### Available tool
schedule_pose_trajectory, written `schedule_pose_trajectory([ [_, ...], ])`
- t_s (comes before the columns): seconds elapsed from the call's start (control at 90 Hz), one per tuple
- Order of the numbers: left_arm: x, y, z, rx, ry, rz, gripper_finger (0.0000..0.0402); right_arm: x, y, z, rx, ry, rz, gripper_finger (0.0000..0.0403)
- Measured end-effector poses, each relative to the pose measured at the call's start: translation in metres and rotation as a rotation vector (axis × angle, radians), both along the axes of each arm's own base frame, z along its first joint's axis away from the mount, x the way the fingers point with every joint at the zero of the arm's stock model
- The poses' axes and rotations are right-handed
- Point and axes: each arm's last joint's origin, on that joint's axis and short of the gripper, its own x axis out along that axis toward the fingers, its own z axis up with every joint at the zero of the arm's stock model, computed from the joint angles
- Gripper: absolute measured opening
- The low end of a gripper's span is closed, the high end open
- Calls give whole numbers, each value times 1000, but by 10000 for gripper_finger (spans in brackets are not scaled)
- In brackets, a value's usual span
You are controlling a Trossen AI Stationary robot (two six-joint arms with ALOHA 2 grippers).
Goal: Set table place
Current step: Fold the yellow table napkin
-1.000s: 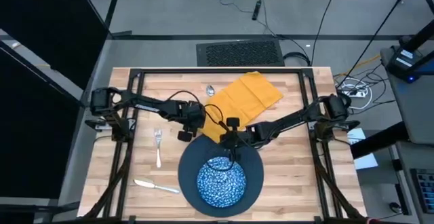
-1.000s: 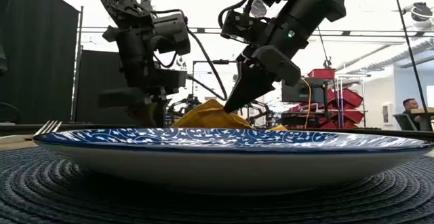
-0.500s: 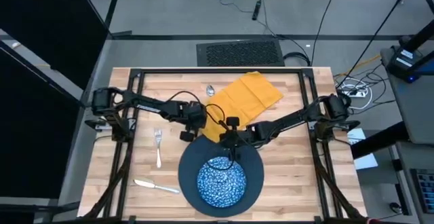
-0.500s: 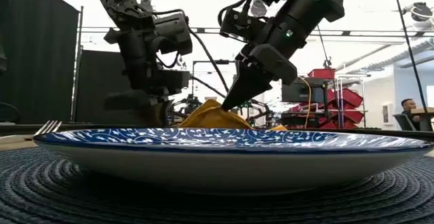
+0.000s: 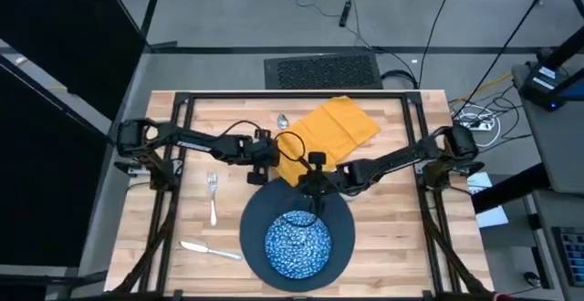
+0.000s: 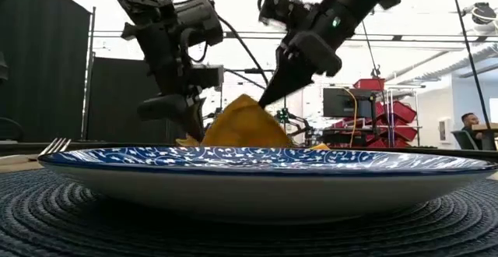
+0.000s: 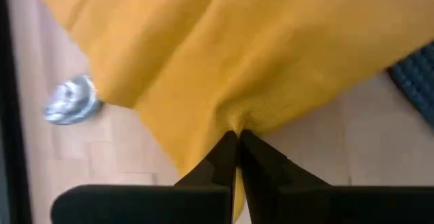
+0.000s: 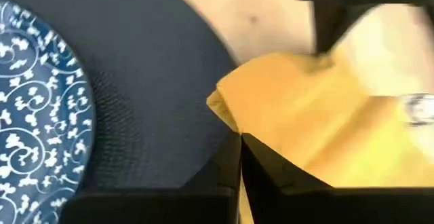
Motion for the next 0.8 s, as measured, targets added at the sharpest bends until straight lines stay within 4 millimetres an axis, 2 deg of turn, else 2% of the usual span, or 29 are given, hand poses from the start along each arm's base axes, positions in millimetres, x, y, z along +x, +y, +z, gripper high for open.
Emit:
schedule_pose_trajectory([
  [0.267,-11,-12,47,47,-195,38,0,-25,-7,44,12,-94,-120,0],
  [0.511,-28,-28,85,80,-345,62,0,-28,1,49,34,-116,-111,0],
  [0.633,-35,-38,93,67,-376,63,0,-29,9,50,52,-124,-102,0],
  [0.8,-40,-54,93,66,-366,57,0,-27,25,67,77,-169,-71,0],
])
